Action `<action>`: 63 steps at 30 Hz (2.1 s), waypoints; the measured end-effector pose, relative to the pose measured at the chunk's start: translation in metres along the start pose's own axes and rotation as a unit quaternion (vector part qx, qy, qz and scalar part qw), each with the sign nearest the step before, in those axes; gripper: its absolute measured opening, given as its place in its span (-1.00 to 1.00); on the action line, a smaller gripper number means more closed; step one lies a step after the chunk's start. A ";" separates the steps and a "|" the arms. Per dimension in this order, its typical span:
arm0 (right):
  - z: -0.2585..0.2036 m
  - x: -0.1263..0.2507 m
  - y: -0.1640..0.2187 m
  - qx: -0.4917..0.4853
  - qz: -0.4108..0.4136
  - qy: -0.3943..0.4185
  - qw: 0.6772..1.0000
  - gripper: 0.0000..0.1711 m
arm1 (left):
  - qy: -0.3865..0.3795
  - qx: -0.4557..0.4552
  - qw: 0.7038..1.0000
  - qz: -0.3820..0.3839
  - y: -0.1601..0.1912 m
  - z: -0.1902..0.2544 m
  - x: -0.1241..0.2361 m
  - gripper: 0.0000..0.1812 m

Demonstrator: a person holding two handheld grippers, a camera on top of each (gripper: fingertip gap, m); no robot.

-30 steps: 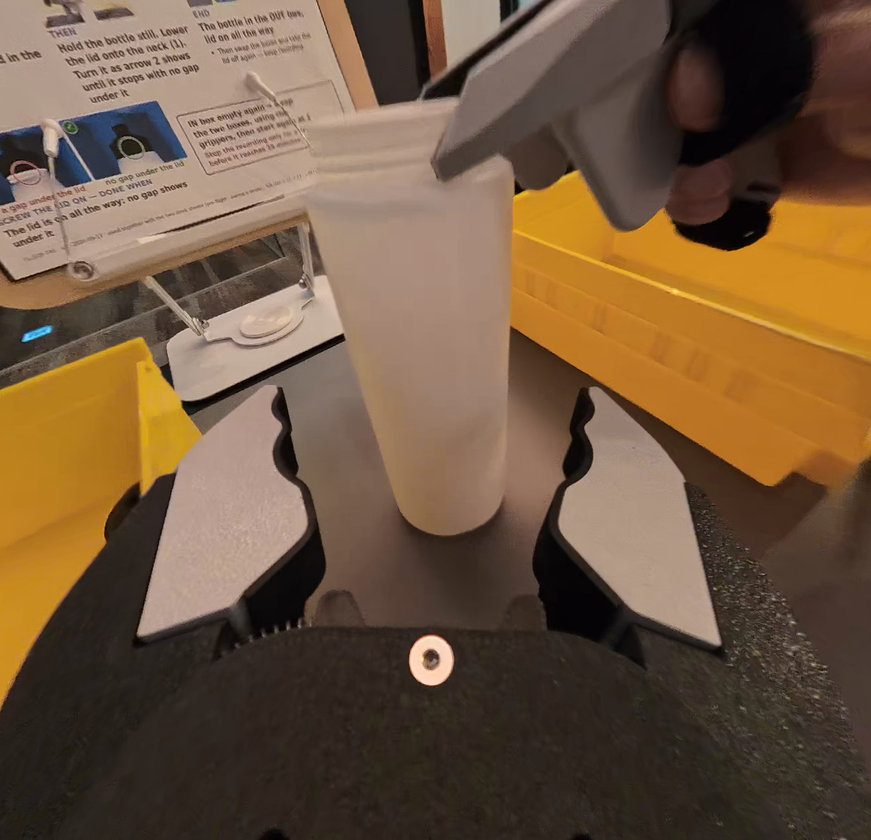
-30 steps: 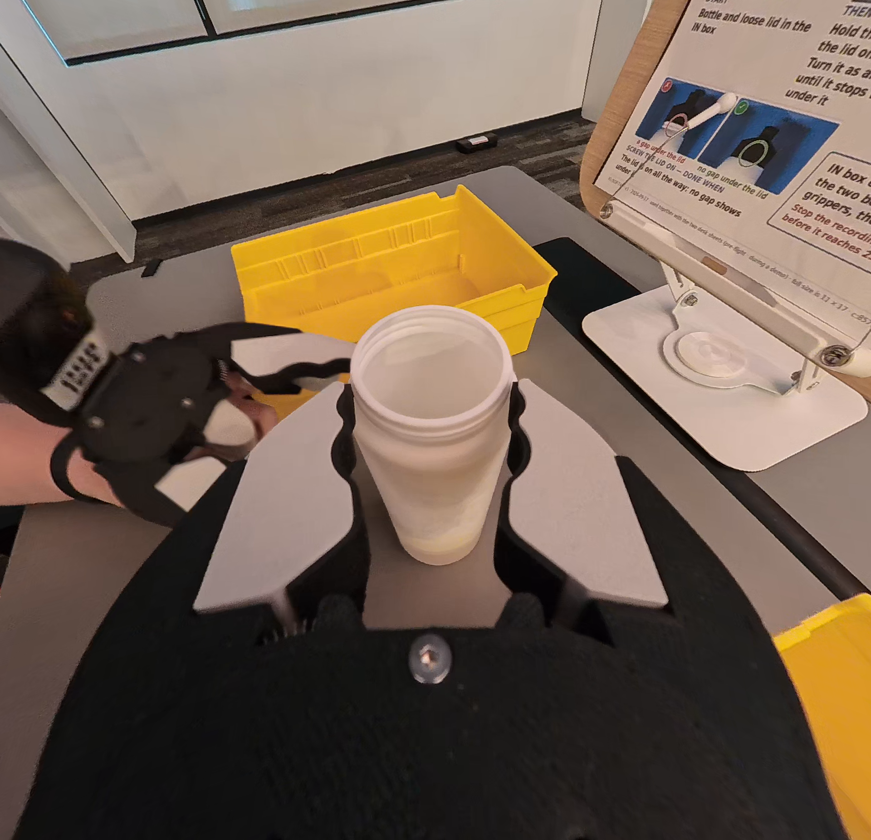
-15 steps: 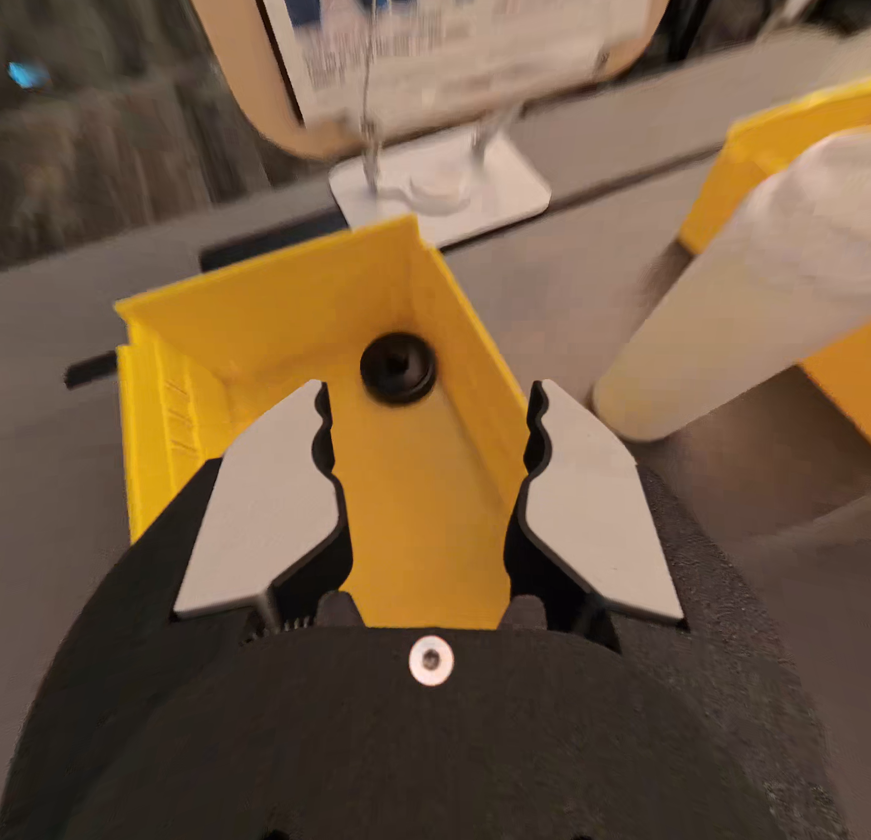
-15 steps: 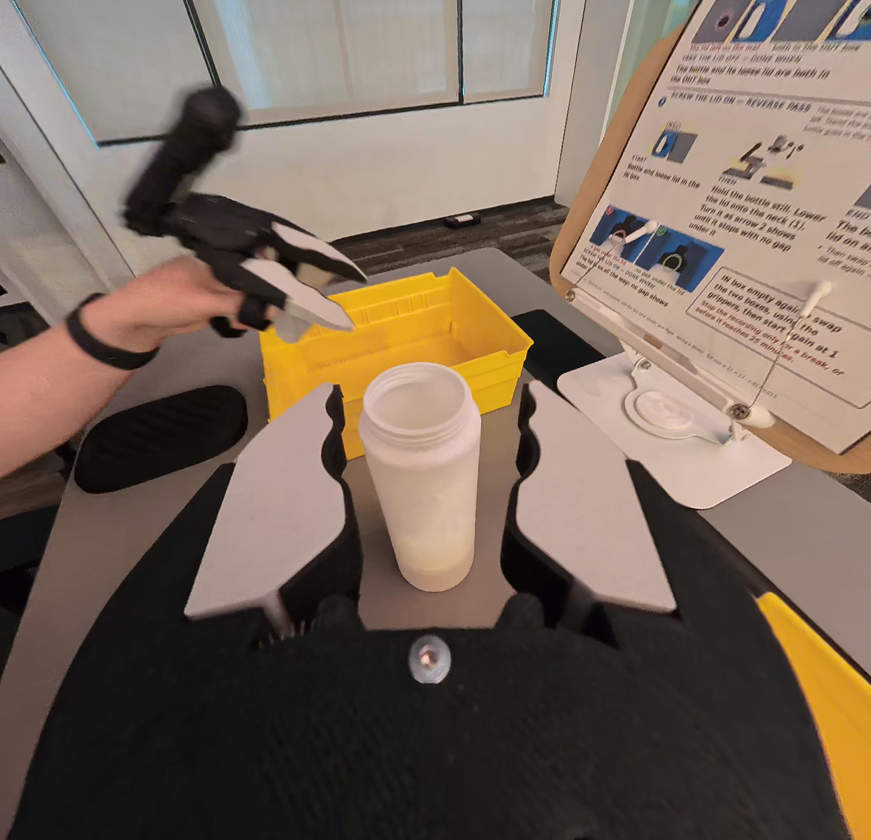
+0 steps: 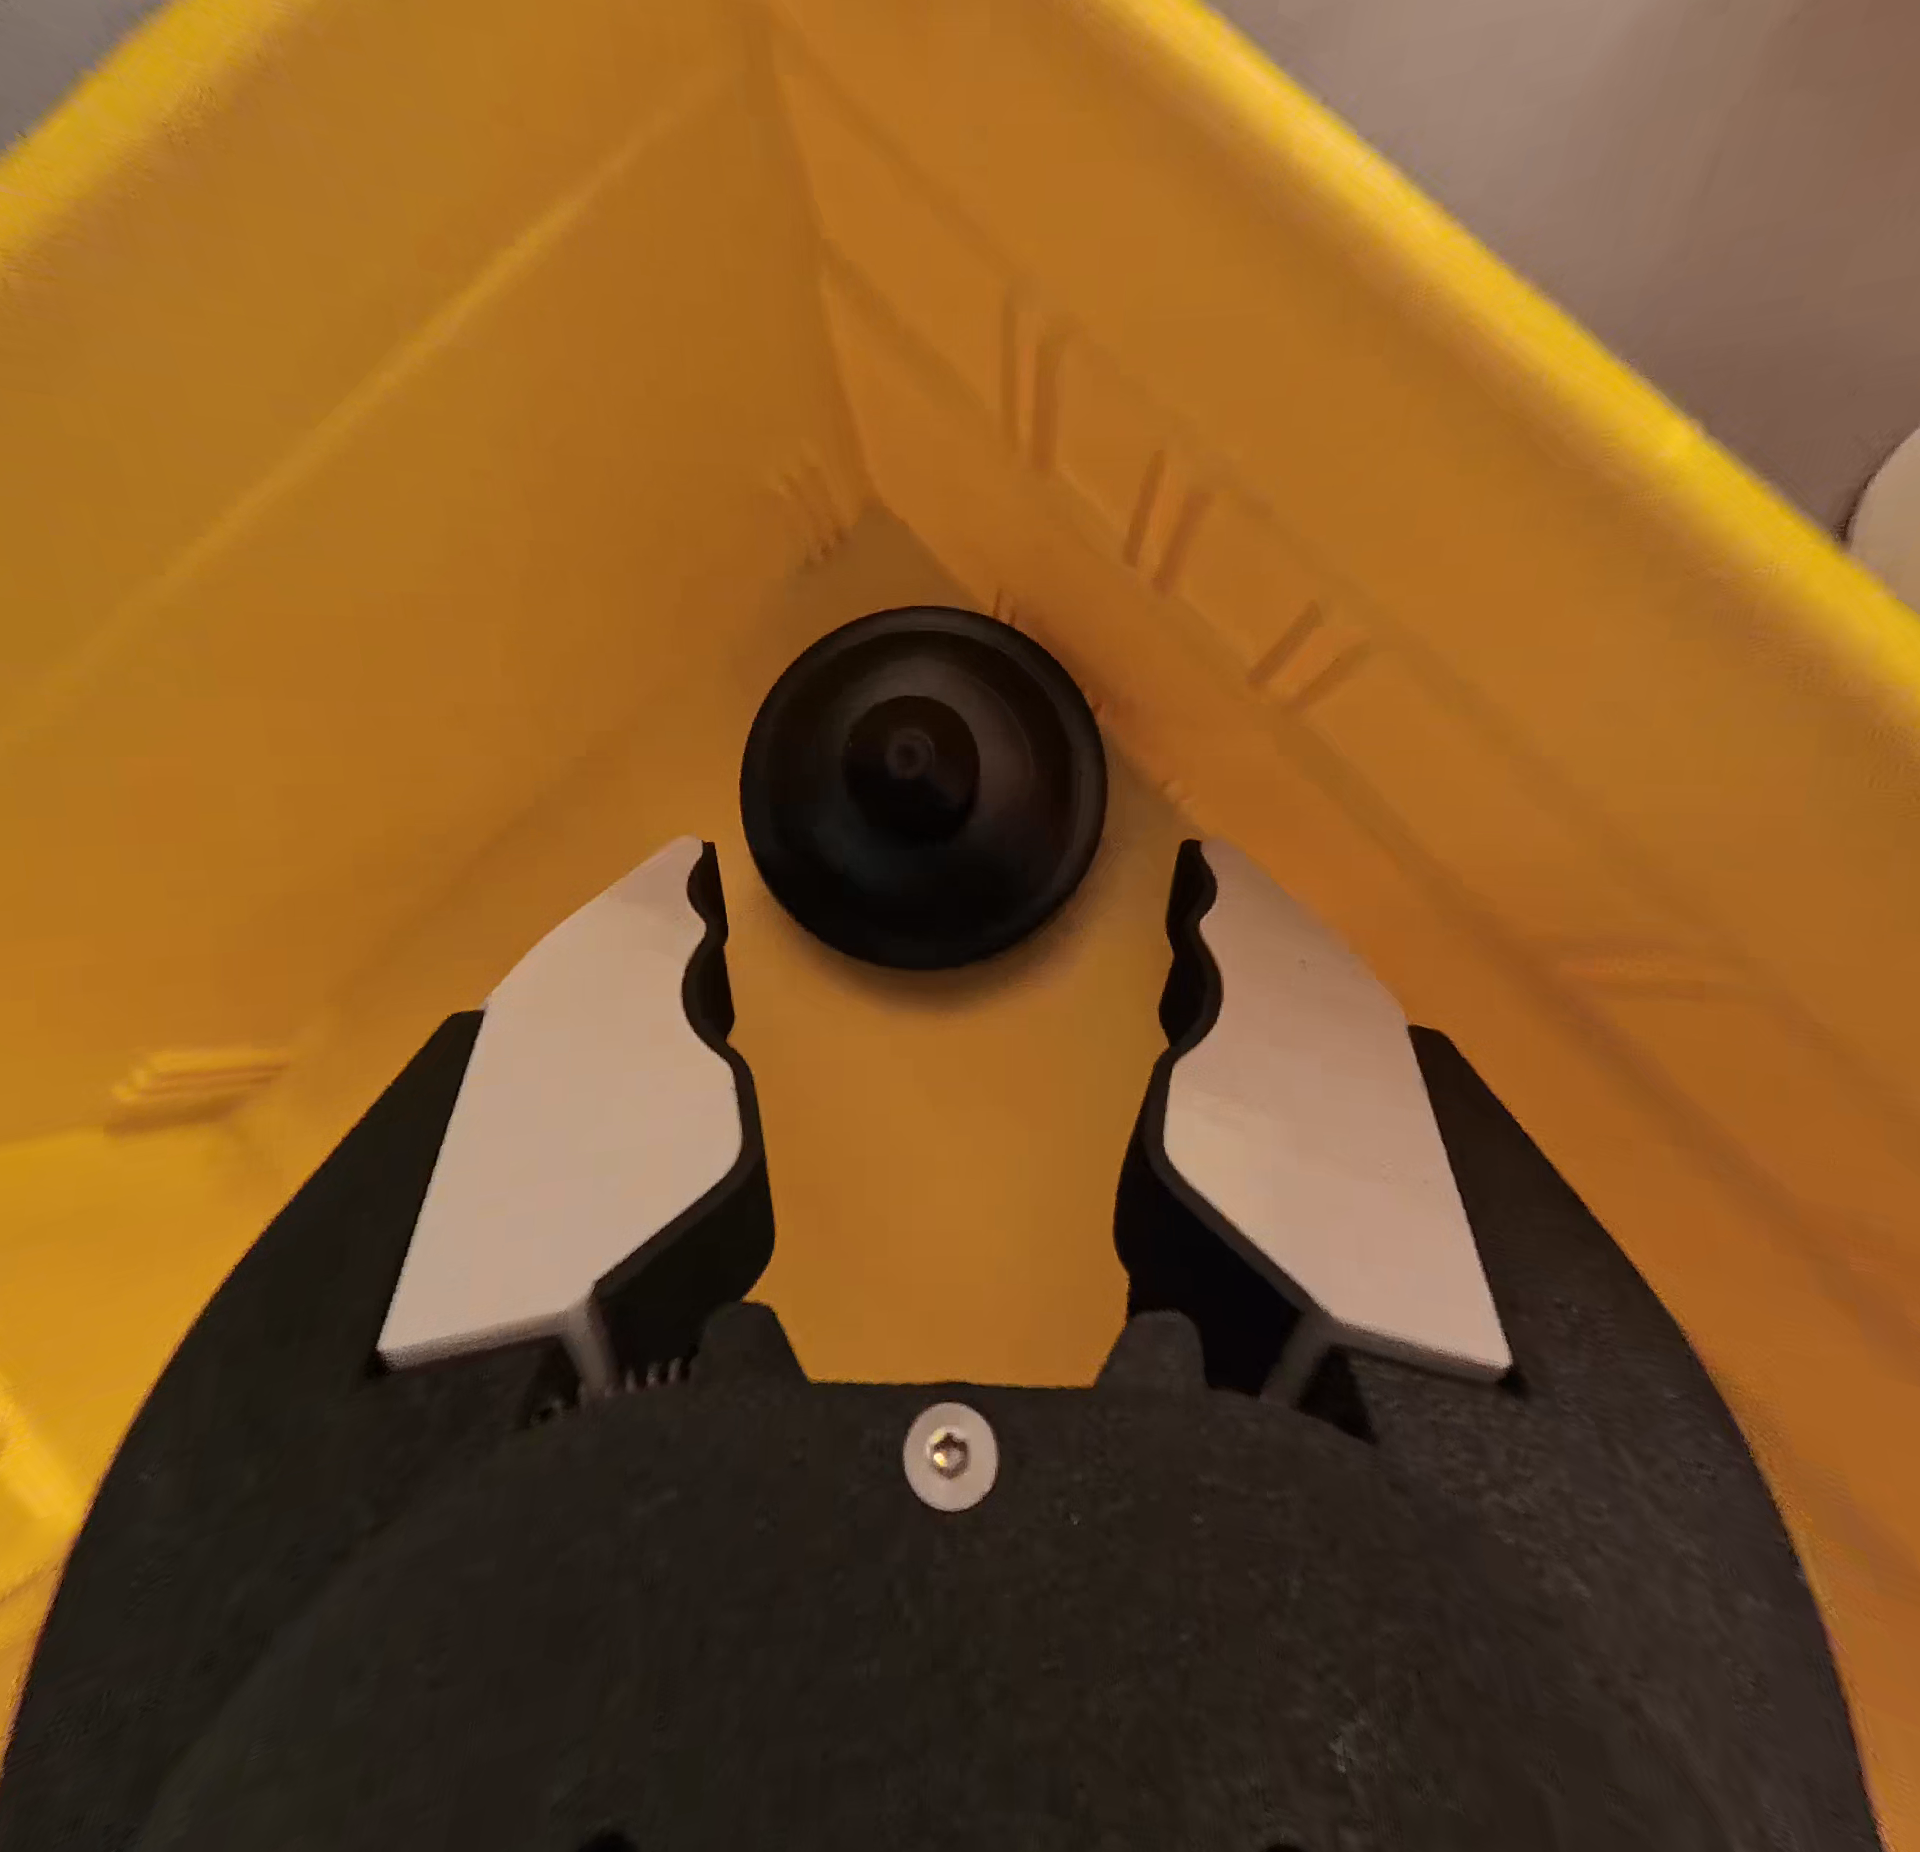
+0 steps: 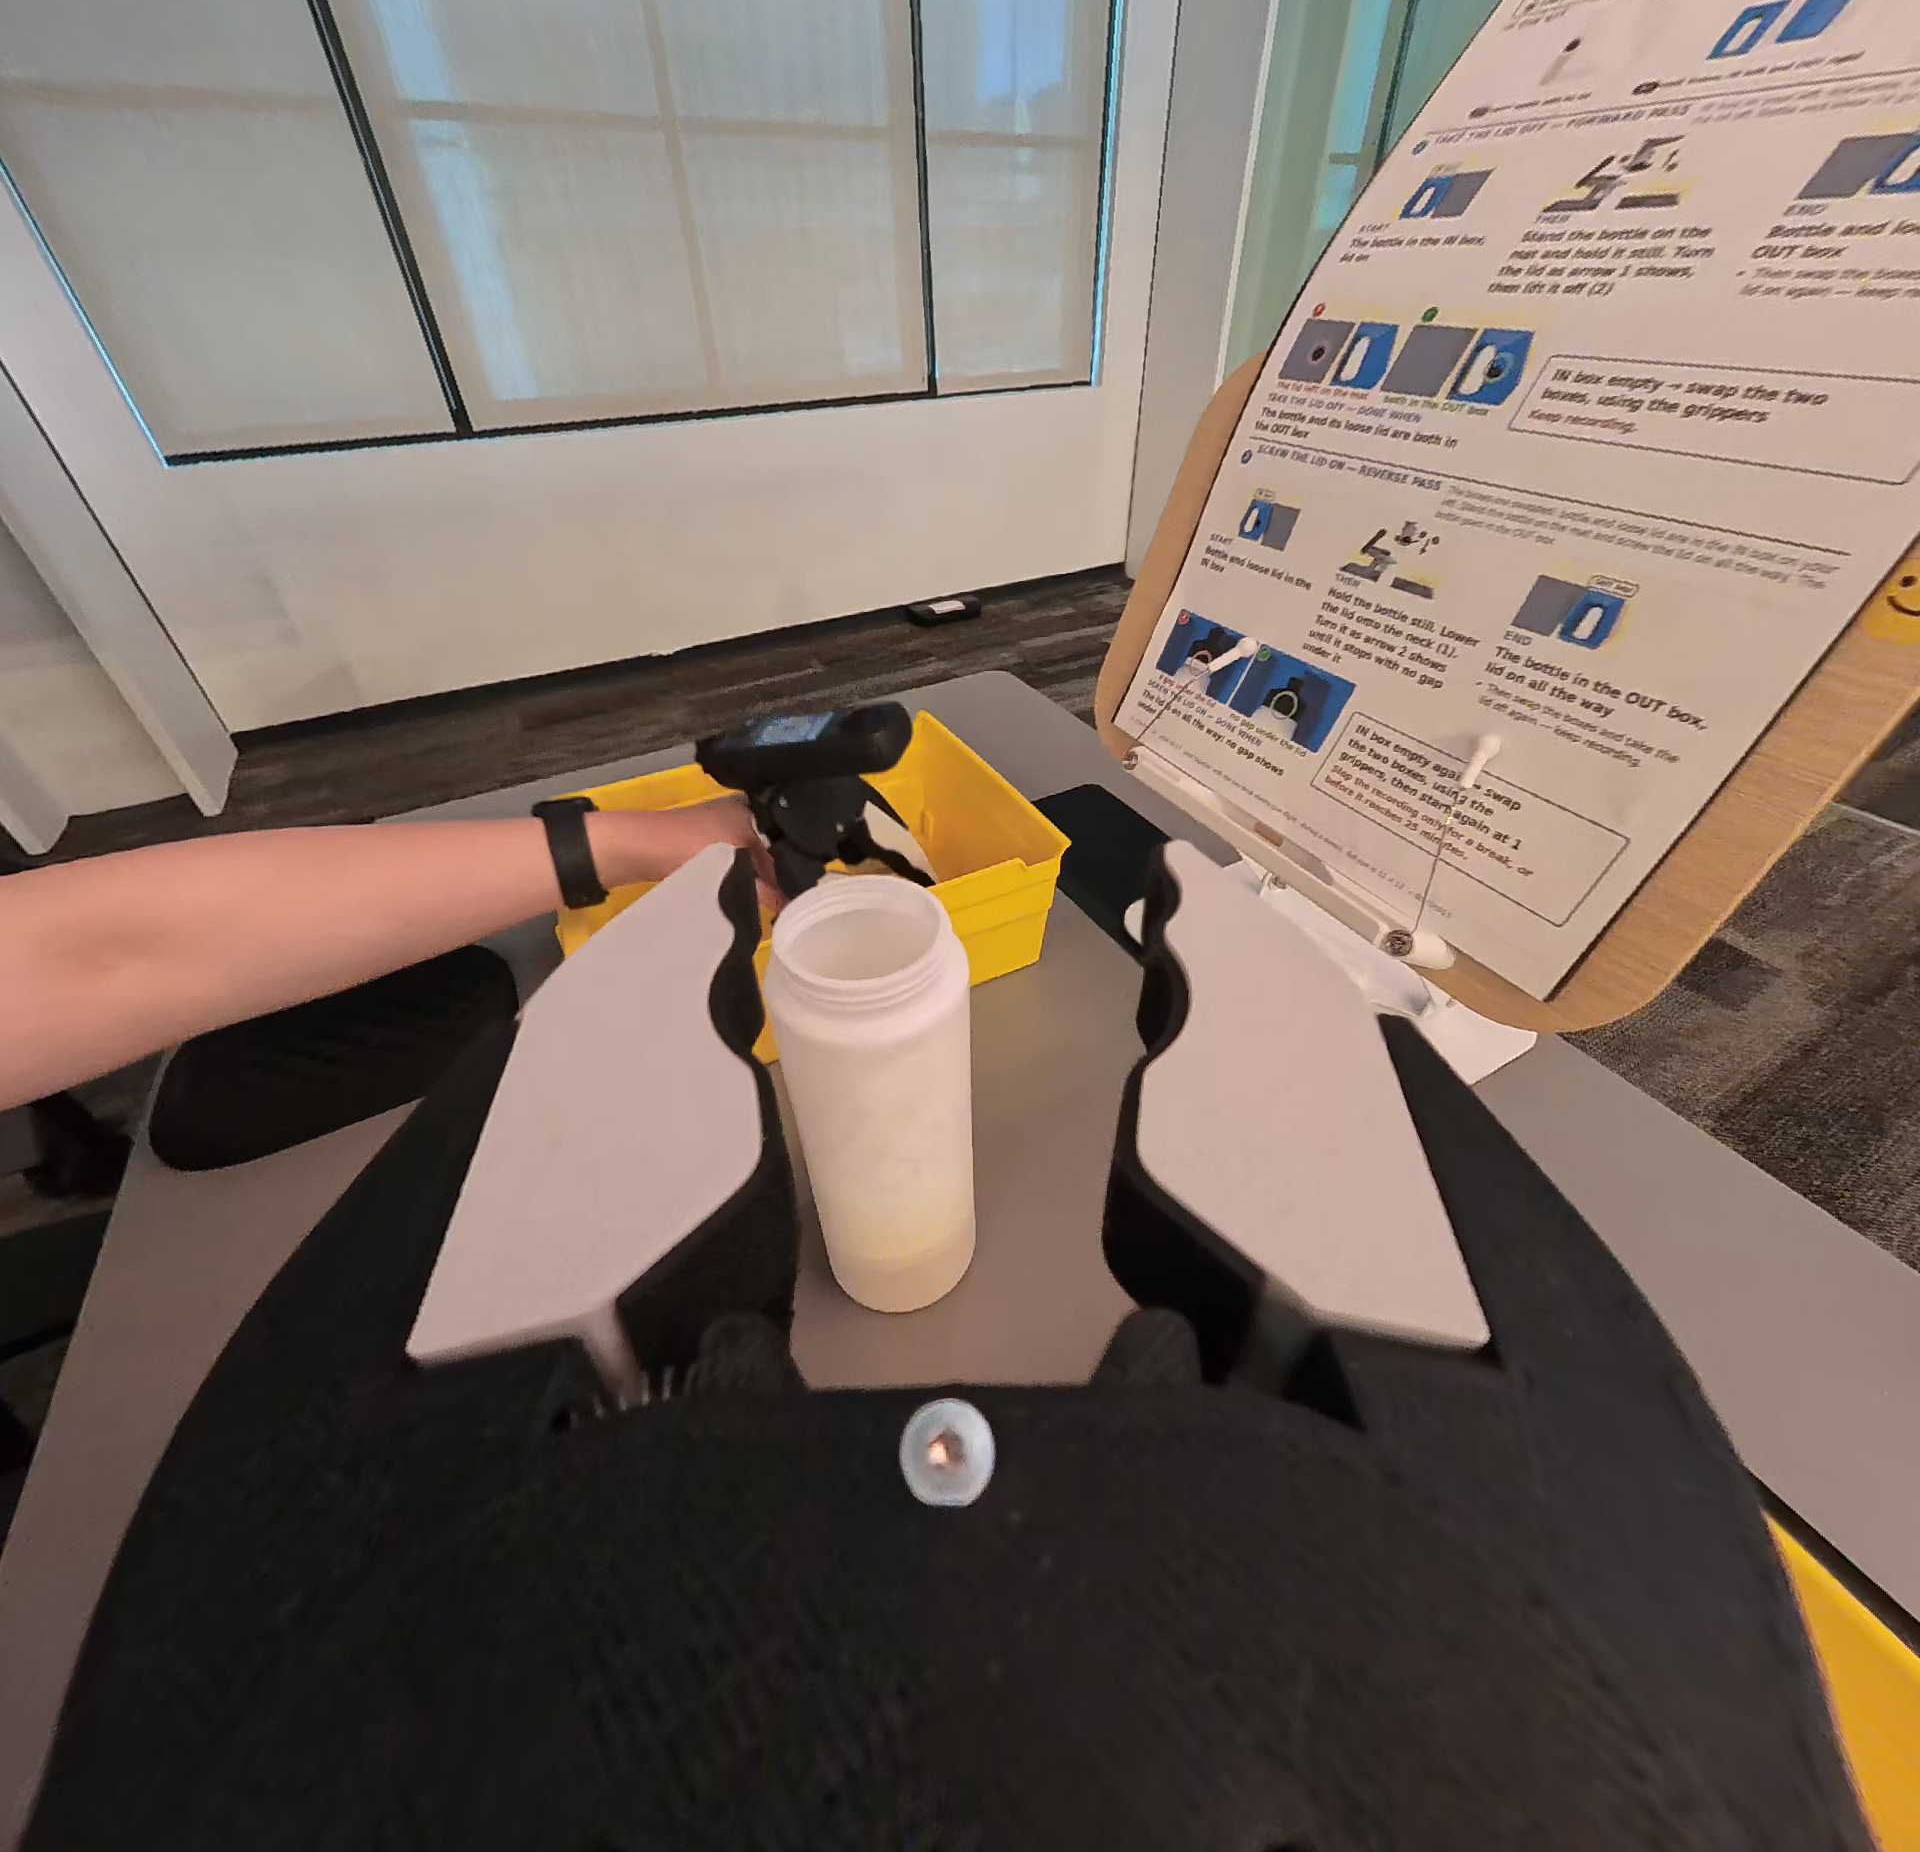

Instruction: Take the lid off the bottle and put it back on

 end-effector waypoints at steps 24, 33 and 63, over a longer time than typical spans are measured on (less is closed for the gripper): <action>0.009 -0.005 0.011 0.005 -0.029 0.011 0.999 -0.20 | 0.108 -0.059 0.970 0.211 -0.131 0.096 0.172 -0.26; 0.025 0.012 0.005 -0.017 -0.006 0.024 1.000 -0.20 | 0.125 -0.134 0.978 0.100 -0.167 0.158 0.145 -0.26; 0.028 0.003 0.017 -0.017 -0.038 0.031 0.999 -0.20 | 0.026 -0.043 0.972 0.228 -0.152 0.168 0.123 0.33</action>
Point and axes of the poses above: each gripper's, where its closed fingertips meet, x back along the fingers, y out of its underside, z = x × y across the jaws, the point moved 2 cm from there along x, back along the fingers, and after that the axes turned 5 degrees about -x, right-handed, at the moved point
